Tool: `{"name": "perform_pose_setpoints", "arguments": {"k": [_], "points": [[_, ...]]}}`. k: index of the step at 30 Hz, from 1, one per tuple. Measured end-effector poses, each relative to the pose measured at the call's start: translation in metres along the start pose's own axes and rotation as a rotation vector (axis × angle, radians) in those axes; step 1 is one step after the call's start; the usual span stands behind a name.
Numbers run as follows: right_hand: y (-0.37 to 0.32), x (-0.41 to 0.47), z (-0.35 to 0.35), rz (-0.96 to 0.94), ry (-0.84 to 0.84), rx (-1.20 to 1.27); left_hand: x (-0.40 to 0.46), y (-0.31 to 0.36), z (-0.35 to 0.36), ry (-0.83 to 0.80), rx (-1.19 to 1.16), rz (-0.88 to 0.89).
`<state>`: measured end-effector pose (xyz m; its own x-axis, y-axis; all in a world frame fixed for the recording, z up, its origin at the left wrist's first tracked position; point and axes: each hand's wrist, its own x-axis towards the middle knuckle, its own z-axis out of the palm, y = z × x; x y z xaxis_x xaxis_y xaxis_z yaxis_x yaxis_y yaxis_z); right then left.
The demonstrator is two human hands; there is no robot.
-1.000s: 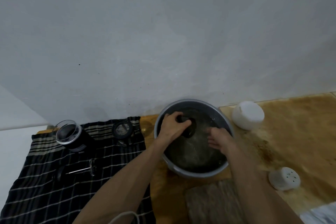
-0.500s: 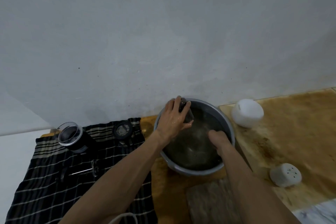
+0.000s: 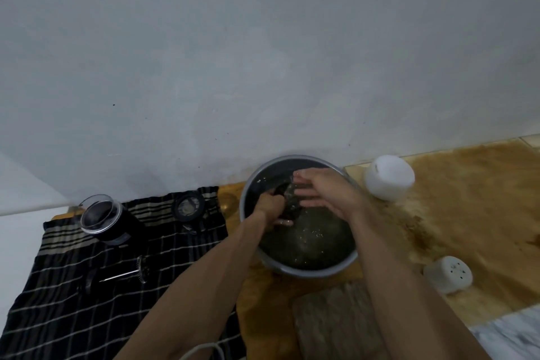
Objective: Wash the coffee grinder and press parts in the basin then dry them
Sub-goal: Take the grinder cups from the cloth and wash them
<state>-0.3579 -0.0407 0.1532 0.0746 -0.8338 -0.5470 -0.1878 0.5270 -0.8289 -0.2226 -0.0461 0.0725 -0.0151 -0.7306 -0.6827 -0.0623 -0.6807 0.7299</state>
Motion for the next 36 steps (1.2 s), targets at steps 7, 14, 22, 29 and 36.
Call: {"name": "perform_pose_setpoints", "arguments": {"k": [7, 14, 22, 29, 36], "points": [[0.050, 0.004, -0.025, 0.252, 0.338, 0.022, 0.007, 0.005, -0.016, -0.008, 0.145, 0.038], [0.070, 0.014, -0.014, 0.335, 0.214, 0.580, 0.025, -0.010, -0.023, 0.027, 0.555, 0.298], [0.019, 0.017, -0.001, 0.078, 0.071, 0.071, 0.026, -0.025, -0.008, 0.127, 1.331, 0.638], [0.073, 0.017, -0.014, 0.349, 0.409, 0.199, 0.019, -0.010, -0.024, 0.150, 0.699, 0.427], [0.075, 0.024, -0.018, 0.326, 0.190, 0.568, 0.026, -0.012, -0.022, -0.011, 0.354, 0.059]]}}
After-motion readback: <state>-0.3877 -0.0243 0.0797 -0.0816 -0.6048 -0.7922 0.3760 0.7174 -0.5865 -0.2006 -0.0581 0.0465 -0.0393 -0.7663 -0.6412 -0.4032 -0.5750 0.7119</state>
